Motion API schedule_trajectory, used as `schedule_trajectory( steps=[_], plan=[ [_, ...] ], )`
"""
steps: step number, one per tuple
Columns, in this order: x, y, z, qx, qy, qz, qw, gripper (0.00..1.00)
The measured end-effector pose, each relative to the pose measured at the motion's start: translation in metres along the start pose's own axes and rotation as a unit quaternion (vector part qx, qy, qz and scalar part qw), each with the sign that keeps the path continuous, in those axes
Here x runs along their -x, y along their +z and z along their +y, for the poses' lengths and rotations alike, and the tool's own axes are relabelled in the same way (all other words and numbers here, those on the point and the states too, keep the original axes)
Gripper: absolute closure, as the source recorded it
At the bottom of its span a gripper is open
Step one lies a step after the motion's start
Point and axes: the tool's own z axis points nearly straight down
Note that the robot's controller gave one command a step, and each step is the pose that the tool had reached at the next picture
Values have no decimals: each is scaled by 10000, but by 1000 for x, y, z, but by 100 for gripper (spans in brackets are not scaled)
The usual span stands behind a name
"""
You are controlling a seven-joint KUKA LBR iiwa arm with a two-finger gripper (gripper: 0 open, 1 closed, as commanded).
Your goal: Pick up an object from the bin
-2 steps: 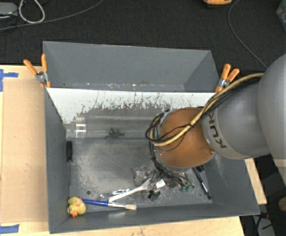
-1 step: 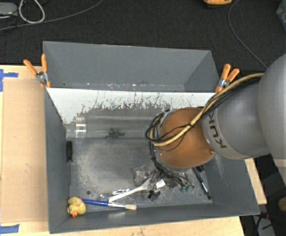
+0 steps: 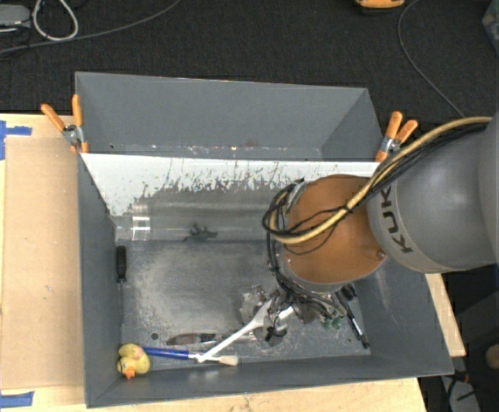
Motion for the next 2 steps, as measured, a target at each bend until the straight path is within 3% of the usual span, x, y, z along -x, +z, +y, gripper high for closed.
schedule_trajectory(
  steps=[2],
  plan=[
    [1,-25,0,-5,15,-14,10000,100]
  ],
)
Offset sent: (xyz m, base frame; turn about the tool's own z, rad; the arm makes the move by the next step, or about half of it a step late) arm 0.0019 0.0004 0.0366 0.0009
